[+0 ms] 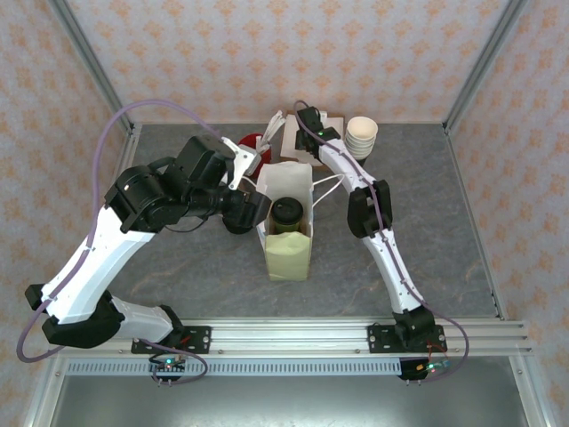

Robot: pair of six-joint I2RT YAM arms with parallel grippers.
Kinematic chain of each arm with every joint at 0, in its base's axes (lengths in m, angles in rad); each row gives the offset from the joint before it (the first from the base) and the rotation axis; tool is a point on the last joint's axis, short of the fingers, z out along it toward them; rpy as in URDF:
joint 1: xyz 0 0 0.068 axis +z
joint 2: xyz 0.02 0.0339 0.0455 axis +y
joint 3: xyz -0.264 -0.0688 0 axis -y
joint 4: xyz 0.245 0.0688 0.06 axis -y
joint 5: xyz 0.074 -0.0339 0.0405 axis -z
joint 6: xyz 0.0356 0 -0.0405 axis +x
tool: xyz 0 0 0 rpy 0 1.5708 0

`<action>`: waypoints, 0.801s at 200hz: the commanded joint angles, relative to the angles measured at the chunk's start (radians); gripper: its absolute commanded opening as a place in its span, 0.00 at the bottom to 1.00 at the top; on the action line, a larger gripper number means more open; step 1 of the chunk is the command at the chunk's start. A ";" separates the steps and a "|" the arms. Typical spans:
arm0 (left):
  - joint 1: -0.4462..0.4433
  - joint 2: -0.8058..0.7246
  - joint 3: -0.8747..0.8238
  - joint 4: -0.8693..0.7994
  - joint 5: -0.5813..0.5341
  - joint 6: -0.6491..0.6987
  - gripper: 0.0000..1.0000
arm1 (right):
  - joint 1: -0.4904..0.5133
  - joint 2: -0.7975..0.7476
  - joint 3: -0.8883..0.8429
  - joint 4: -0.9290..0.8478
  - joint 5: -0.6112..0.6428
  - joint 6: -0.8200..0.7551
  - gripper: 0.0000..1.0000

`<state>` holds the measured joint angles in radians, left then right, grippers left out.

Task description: Pack the takeout coffee

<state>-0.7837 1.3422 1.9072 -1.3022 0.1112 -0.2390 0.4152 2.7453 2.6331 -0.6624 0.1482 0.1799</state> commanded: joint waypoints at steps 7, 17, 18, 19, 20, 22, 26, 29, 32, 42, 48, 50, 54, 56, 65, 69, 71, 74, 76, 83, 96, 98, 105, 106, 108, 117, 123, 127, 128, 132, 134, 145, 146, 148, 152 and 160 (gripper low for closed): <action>0.002 -0.016 -0.007 0.027 -0.036 -0.017 0.78 | -0.006 0.028 0.019 -0.041 -0.013 0.012 0.73; 0.001 -0.015 -0.010 0.029 -0.033 -0.016 0.78 | -0.006 0.028 0.015 -0.044 -0.016 0.013 0.72; 0.001 -0.014 -0.010 0.030 -0.033 -0.017 0.78 | -0.006 0.027 0.015 -0.044 -0.015 0.013 0.72; 0.001 -0.014 -0.011 0.030 -0.032 -0.017 0.78 | -0.007 0.028 0.014 -0.044 -0.016 0.013 0.72; 0.001 -0.015 -0.010 0.030 -0.032 -0.017 0.78 | -0.006 0.028 0.013 -0.044 -0.016 0.012 0.72; 0.002 -0.014 -0.011 0.030 -0.033 -0.018 0.78 | -0.006 0.028 0.012 -0.044 -0.016 0.013 0.72; 0.002 -0.015 -0.011 0.030 -0.032 -0.018 0.78 | -0.006 0.028 0.010 -0.044 -0.016 0.012 0.71; 0.001 -0.014 -0.011 0.030 -0.031 -0.019 0.78 | -0.007 0.028 0.009 -0.045 -0.016 0.013 0.71; 0.002 -0.013 -0.011 0.030 -0.031 -0.019 0.78 | -0.006 0.028 0.008 -0.045 -0.015 0.013 0.71; 0.002 -0.013 -0.013 0.031 -0.029 -0.020 0.78 | -0.006 0.028 0.001 -0.046 -0.016 0.013 0.71; 0.002 -0.014 -0.012 0.031 -0.029 -0.019 0.78 | -0.007 0.028 0.004 -0.050 -0.019 0.016 0.70; 0.002 -0.015 -0.013 0.031 -0.028 -0.020 0.78 | -0.007 0.028 0.003 -0.050 -0.018 0.016 0.70; 0.002 -0.014 -0.014 0.032 -0.027 -0.020 0.78 | -0.007 0.028 0.002 -0.050 -0.018 0.016 0.69; 0.002 -0.015 -0.014 0.032 -0.028 -0.021 0.78 | -0.007 0.028 0.002 -0.050 -0.018 0.016 0.69; 0.001 -0.015 -0.016 0.032 -0.030 -0.022 0.77 | -0.007 0.028 0.002 -0.052 -0.017 0.015 0.68; 0.002 -0.017 -0.016 0.032 -0.029 -0.022 0.78 | -0.007 0.028 0.002 -0.052 -0.017 0.016 0.68; 0.002 -0.017 -0.015 0.033 -0.029 -0.023 0.78 | -0.008 0.028 0.003 -0.051 -0.017 0.016 0.68; 0.001 -0.017 -0.016 0.034 -0.029 -0.023 0.78 | -0.007 0.028 0.004 -0.051 -0.016 0.016 0.67; 0.001 -0.018 -0.017 0.034 -0.028 -0.023 0.77 | -0.008 0.028 0.003 -0.051 -0.017 0.016 0.67; 0.001 -0.017 -0.017 0.034 -0.028 -0.024 0.78 | -0.007 0.028 0.002 -0.054 -0.019 0.015 0.65; 0.002 -0.018 -0.020 0.037 -0.025 -0.026 0.77 | -0.007 0.028 0.002 -0.055 -0.022 0.017 0.62; 0.002 -0.018 -0.020 0.037 -0.025 -0.026 0.78 | -0.007 0.028 0.002 -0.054 -0.023 0.018 0.61; 0.002 -0.018 -0.020 0.036 -0.025 -0.026 0.78 | -0.007 0.027 0.002 -0.055 -0.025 0.018 0.59; 0.003 -0.018 -0.020 0.037 -0.025 -0.026 0.78 | -0.008 0.027 0.002 -0.055 -0.025 0.018 0.58; 0.001 -0.018 -0.020 0.037 -0.025 -0.026 0.78 | -0.008 0.026 0.002 -0.055 -0.025 0.018 0.57; 0.002 -0.018 -0.020 0.037 -0.024 -0.026 0.78 | -0.008 0.024 0.004 -0.053 -0.028 0.019 0.49; 0.002 -0.018 -0.020 0.037 -0.024 -0.027 0.78 | -0.008 0.024 0.004 -0.052 -0.030 0.020 0.46; 0.002 -0.020 -0.020 0.037 -0.023 -0.028 0.78 | -0.007 0.023 0.005 -0.051 -0.030 0.021 0.44; 0.002 -0.019 -0.020 0.037 -0.024 -0.028 0.78 | -0.007 0.023 0.006 -0.051 -0.030 0.021 0.44; 0.001 -0.019 -0.020 0.037 -0.024 -0.028 0.78 | -0.008 0.023 0.008 -0.050 -0.032 0.021 0.44; 0.002 -0.019 -0.020 0.037 -0.022 -0.027 0.78 | -0.009 0.023 0.008 -0.051 -0.032 0.021 0.43; 0.003 -0.021 -0.019 0.037 -0.022 -0.028 0.78 | -0.007 0.020 0.014 -0.051 -0.033 0.020 0.42; 0.002 -0.021 -0.020 0.037 -0.022 -0.028 0.78 | -0.007 0.019 0.014 -0.051 -0.033 0.020 0.42; 0.002 -0.021 -0.020 0.037 -0.022 -0.027 0.78 | -0.008 0.018 0.015 -0.051 -0.033 0.021 0.42; 0.002 -0.020 -0.020 0.035 -0.023 -0.028 0.78 | -0.008 0.016 0.015 -0.049 -0.034 0.021 0.42; 0.003 -0.021 -0.021 0.035 -0.022 -0.028 0.78 | -0.007 0.010 0.016 -0.046 -0.036 0.021 0.39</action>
<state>-0.7837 1.3415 1.8942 -1.2877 0.1104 -0.2565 0.4133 2.7480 2.6331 -0.6804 0.1192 0.1944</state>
